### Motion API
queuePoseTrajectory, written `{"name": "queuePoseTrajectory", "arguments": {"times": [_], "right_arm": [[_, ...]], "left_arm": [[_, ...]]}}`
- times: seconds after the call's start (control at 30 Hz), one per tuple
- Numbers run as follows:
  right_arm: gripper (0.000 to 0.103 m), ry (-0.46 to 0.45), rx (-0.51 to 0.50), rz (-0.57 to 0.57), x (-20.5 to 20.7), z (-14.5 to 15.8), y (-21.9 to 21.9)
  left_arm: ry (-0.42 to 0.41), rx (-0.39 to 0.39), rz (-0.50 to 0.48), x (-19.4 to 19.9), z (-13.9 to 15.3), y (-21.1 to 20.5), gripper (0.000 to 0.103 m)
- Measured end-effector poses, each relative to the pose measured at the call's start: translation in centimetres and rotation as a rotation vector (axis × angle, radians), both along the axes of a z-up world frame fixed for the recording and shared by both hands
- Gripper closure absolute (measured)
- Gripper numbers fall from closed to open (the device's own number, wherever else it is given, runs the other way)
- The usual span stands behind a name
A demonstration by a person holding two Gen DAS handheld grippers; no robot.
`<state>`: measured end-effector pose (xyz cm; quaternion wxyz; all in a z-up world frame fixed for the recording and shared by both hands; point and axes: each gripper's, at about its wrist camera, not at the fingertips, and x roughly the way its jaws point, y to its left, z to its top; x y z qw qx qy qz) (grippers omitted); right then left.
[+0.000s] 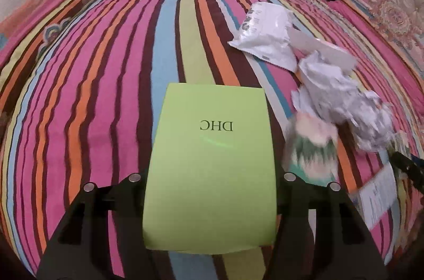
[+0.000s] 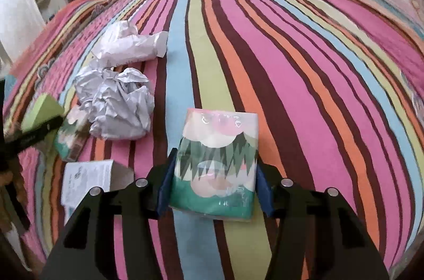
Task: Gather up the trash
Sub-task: 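Grasp the lime-green DHC box with the left gripper while the right grasps the green tissue pack, then carry the DHC box and tissue pack over the wastebasket with both grippers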
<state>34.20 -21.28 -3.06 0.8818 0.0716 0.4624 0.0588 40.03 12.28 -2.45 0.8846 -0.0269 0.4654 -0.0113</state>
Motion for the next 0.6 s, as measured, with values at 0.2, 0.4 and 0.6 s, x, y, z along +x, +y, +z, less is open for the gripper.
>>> {"name": "queuePoseTrajectory", "arguments": {"times": [0.2,0.4,0.6], "right_arm": [[0.053,0.021,0.129,-0.017,-2.8,0.3,-1.4],[0.053,0.015,0.181,-0.001,-6.0,1.0,-1.5],[0.053,-0.004,0.221,0.034,-10.6,2.3,-1.2]], "left_arm": [[-0.016,-0.046,0.027,-5.3,0.4,0.2,0.046],[-0.012,-0.074,0.03,-10.1,0.4,-0.3,0.046],[-0.038,-0.088,-0.01,-15.7,1.5,-1.9,0.046]]}}
